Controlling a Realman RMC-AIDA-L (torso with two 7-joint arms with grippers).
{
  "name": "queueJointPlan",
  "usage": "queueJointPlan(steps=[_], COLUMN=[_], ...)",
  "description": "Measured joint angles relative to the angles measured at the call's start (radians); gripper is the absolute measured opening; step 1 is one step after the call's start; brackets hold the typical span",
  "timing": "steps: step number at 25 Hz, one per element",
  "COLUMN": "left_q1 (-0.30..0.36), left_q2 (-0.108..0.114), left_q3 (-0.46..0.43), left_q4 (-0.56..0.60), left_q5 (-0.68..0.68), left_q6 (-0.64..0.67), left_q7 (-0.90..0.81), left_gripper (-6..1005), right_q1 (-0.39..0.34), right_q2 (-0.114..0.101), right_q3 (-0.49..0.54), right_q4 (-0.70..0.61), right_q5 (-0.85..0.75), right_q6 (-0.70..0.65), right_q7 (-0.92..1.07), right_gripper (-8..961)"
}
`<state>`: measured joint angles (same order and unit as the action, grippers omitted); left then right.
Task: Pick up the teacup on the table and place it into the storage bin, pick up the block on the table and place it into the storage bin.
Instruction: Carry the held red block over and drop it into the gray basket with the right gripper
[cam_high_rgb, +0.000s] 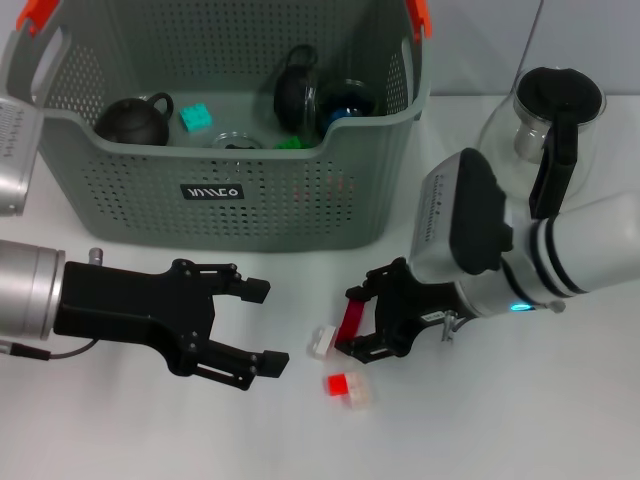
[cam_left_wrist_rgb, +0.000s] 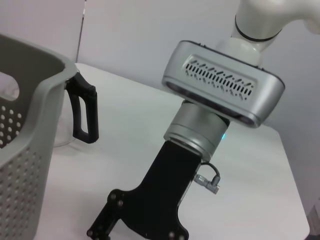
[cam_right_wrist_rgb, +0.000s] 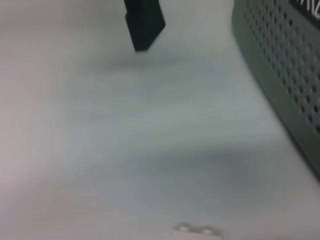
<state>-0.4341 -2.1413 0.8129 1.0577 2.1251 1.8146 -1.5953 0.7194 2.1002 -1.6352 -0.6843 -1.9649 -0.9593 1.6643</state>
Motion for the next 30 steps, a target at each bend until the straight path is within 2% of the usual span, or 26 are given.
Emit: queueJointPlan(steps=[5, 8, 11, 14, 17, 21, 24, 27, 30], left_q1=[-0.001, -0.001, -0.001, 0.000, -0.001, -0.003, -0.007, -0.008, -0.007], left_q2=[0.002, 0.002, 0.003, 0.003, 0.003, 0.003, 0.003, 0.002, 0.002], left_q3=[-0.019, -0.027, -0.028, -0.028, -0.028, -0.034, -0.047, -0.054, -0.054], left_q4=[0.001, 0.001, 0.001, 0.001, 0.000, -0.001, -0.001, -0.002, -0.004], left_q5=[-0.008, -0.021, -0.035, -0.045, -0.055, -0.063, -0.064, -0.069, -0.077], left_q6=[0.010, 0.019, 0.023, 0.024, 0.023, 0.022, 0.020, 0.019, 0.021], left_q7=[0.000, 0.000, 0.000, 0.000, 0.000, 0.000, 0.000, 0.000, 0.000], left_gripper=[947, 947, 946, 946, 946, 946, 946, 946, 946], right_q1=[-0.074, -0.134, -0.170, -0.178, -0.138, -0.038, 0.056, 0.139, 0.196], right_q2=[-0.022, -0.031, -0.030, -0.015, -0.006, -0.022, -0.036, -0.053, -0.055], right_q3=[0.089, 0.199, 0.323, 0.465, 0.597, 0.709, 0.759, 0.753, 0.735], right_q4=[-0.135, -0.277, -0.427, -0.580, -0.705, -0.749, -0.700, -0.589, -0.477], right_q5=[-0.033, -0.064, -0.079, -0.064, 0.033, 0.159, 0.126, 0.023, -0.088], right_q6=[-0.127, -0.275, -0.426, -0.603, -0.741, -0.787, -0.715, -0.594, -0.479], right_q7=[0.046, 0.096, 0.156, 0.250, 0.377, 0.522, 0.553, 0.529, 0.469], right_gripper=[686, 686, 685, 685, 684, 683, 683, 682, 681])
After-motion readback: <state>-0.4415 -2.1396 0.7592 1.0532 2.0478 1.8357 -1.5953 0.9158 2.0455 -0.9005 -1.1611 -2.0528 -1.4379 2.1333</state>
